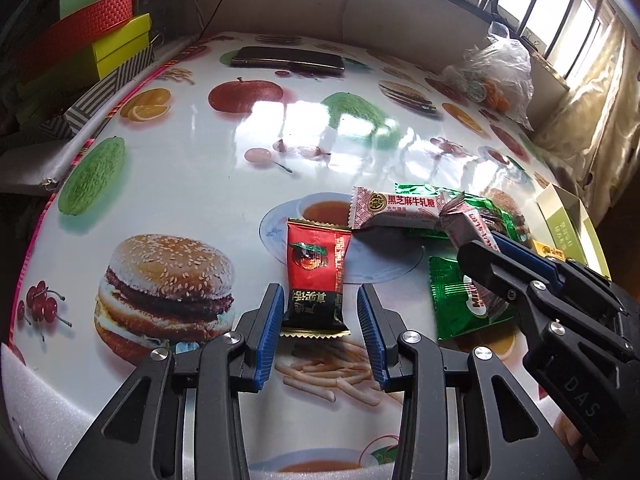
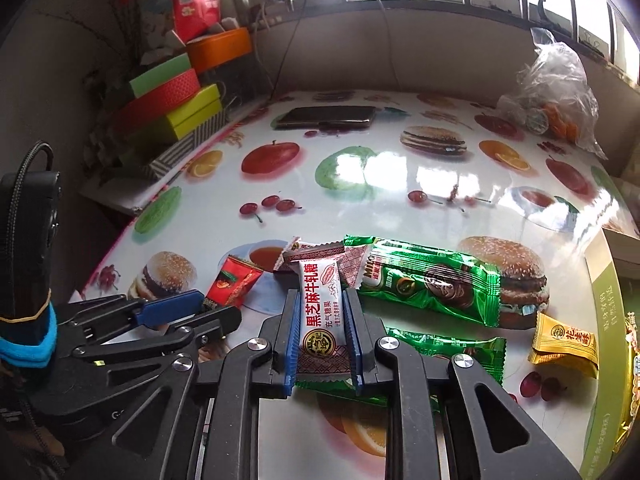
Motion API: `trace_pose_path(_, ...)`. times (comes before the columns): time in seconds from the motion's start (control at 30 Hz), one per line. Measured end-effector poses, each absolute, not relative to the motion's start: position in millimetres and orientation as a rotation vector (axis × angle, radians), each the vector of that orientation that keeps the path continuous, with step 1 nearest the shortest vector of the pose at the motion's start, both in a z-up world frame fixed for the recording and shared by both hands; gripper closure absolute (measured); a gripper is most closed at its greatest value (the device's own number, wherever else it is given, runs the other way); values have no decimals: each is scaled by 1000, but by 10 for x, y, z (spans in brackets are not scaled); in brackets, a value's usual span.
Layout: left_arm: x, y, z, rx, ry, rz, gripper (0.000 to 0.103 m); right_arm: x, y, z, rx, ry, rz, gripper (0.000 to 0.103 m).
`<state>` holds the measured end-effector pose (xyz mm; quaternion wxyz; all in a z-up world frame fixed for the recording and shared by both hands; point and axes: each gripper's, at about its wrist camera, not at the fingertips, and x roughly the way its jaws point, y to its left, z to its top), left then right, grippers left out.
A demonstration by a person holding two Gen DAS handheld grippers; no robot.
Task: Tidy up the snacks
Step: 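Grasp the white-and-red wrapped bar with the right gripper while the left gripper grasps the red packet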
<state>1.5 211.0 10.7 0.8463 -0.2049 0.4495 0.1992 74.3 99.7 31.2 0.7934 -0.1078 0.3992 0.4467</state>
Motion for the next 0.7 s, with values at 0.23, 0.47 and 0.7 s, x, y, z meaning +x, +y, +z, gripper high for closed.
trace_pose_path(0.23,43,2113,97,-405,953,436,64,758,977,300,-219,865,957,83)
trace_pose_path(0.47,88,2099,86,-371,958,456,64,760,965,307,-217,866,951,83)
trace_pose_path(0.7,103,2085,83,-351,952,479,64,768,954,305,-213,871,947,83)
